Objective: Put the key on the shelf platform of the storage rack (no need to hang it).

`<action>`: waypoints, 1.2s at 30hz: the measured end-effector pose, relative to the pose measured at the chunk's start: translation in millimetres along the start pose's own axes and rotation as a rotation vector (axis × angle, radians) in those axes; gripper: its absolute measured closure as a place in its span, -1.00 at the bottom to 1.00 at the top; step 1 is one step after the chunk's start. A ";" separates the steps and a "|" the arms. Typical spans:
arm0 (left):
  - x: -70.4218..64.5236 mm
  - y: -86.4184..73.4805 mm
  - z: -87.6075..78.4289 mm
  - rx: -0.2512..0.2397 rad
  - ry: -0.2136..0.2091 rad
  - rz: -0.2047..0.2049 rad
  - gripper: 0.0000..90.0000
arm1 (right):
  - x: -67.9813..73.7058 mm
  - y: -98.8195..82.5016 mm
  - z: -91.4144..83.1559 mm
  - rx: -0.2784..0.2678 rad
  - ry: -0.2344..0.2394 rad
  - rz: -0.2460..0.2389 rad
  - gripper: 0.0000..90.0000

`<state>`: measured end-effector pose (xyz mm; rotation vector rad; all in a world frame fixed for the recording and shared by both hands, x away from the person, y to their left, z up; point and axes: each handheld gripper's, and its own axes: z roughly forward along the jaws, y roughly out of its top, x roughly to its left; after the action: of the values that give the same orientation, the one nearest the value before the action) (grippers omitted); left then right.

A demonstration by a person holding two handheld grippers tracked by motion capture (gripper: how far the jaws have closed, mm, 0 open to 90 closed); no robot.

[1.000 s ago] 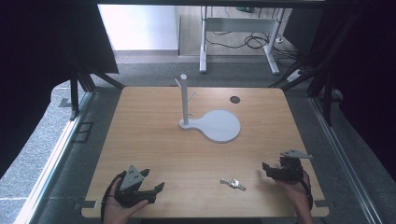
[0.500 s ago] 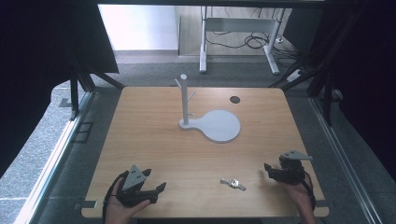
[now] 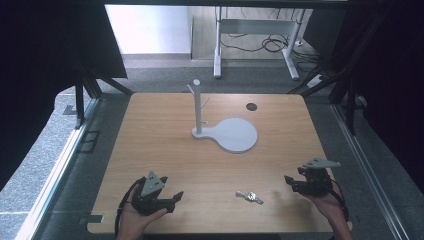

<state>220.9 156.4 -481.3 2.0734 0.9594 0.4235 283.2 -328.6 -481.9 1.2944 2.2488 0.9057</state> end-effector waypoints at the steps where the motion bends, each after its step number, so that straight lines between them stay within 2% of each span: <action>1: -0.5 0.4 2.4 0.005 -0.004 0.003 -0.40 | 1.0 1.6 -1.1 0.005 0.003 0.001 -0.16; 4: -1.1 0.2 6.8 0.016 -0.008 0.010 -0.41 | 3.8 6.7 -3.8 0.007 0.006 -0.008 -0.16; 7: 0.2 -0.4 6.4 0.009 -0.008 0.000 -0.41 | 5.9 9.7 -5.7 0.002 0.027 -0.013 -0.15; 9: 2.3 -1.7 4.8 -0.004 -0.001 -0.018 -0.41 | 9.8 14.6 -7.9 0.008 0.048 -0.045 -0.13; 10: 2.3 -1.7 4.8 -0.004 -0.001 -0.018 -0.41 | 9.8 14.6 -7.9 0.008 0.048 -0.045 -0.13; 14: -0.4 -4.3 7.6 0.003 -0.005 -0.020 -0.41 | 17.5 23.7 -11.7 0.044 0.088 -0.121 -0.10; 19: -2.3 -4.7 7.6 0.002 -0.008 -0.019 -0.41 | 25.2 29.3 -11.8 0.069 0.117 -0.157 -0.10; 21: -2.7 -5.0 7.4 0.004 -0.007 -0.019 -0.41 | 32.6 34.3 -11.5 0.085 0.132 -0.188 -0.09; 36: -1.2 -6.0 -0.2 -0.006 -0.004 -0.030 -0.41 | 50.8 49.1 -3.5 0.144 0.180 -0.268 -0.10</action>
<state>217.0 157.9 -485.9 2.0507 0.9844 0.4063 286.0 -267.8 -445.8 0.9662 2.5920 0.8021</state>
